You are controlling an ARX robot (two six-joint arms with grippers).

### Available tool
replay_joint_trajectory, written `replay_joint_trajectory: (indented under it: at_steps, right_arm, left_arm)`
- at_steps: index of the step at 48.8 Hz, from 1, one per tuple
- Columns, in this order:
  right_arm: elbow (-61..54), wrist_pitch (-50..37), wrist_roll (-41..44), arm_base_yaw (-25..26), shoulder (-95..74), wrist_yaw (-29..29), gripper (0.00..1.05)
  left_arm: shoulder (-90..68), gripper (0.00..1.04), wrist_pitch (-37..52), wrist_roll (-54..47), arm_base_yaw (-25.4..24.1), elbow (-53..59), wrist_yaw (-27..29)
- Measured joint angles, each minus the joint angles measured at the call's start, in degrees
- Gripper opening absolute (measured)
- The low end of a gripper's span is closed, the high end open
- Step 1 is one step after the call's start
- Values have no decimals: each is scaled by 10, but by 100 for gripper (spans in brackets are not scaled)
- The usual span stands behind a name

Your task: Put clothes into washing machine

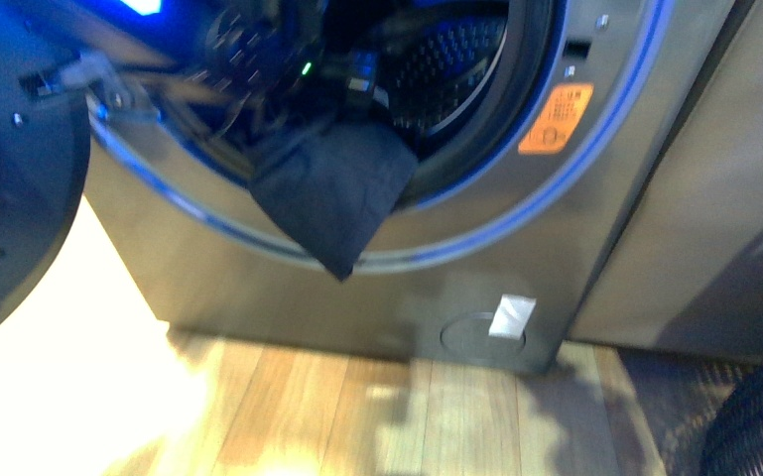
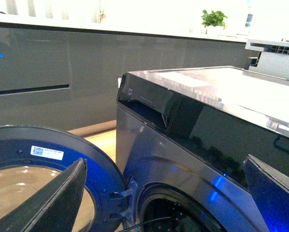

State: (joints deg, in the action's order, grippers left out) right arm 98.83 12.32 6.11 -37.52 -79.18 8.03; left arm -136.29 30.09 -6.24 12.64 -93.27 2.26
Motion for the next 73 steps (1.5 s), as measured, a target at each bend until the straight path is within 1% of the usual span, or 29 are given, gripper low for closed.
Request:
replay_joint_trajectory:
  at_steps: [11,21,34,40,54,55,57,59,61,66,73]
  right_arm:
    - [0,0,0,0,0,0,97]
    - [0,0,0,0,0,0,97]
    - [0,0,0,0,0,0,97]
    - [0,0,0,0,0,0,97]
    - [0,0,0,0,0,0,97]
    - [0,0,0,0,0,0,97]
    - [0,0,0,0,0,0,97]
    - [0,0,0,0,0,0,97]
    - [0,0,0,0,0,0,97]
    - [0,0,0,0,1,0,97]
    - [0,0,0,0,1,0,97]
  left_arm:
    - [118,98,81,7,12,172,-36]
    - [236,98,124,7,23,310,-60]
    - [390,98,125,5,23,429,-89]
    - [456,98,117,6,21,462,-104]
    - [653,98,43,10,-7,518,-145]
    - [672,97,34,14,-7,522,-129]
    - [698,91,-7,29,-4,522,-57]
    - [732,84,-51,37,-8,534,8]
    - [772,75,-73,46,-18,569,57]
    - [830,57,-59,54,-38,632,66]
    - [871,32,-35,59,-55,704,46]
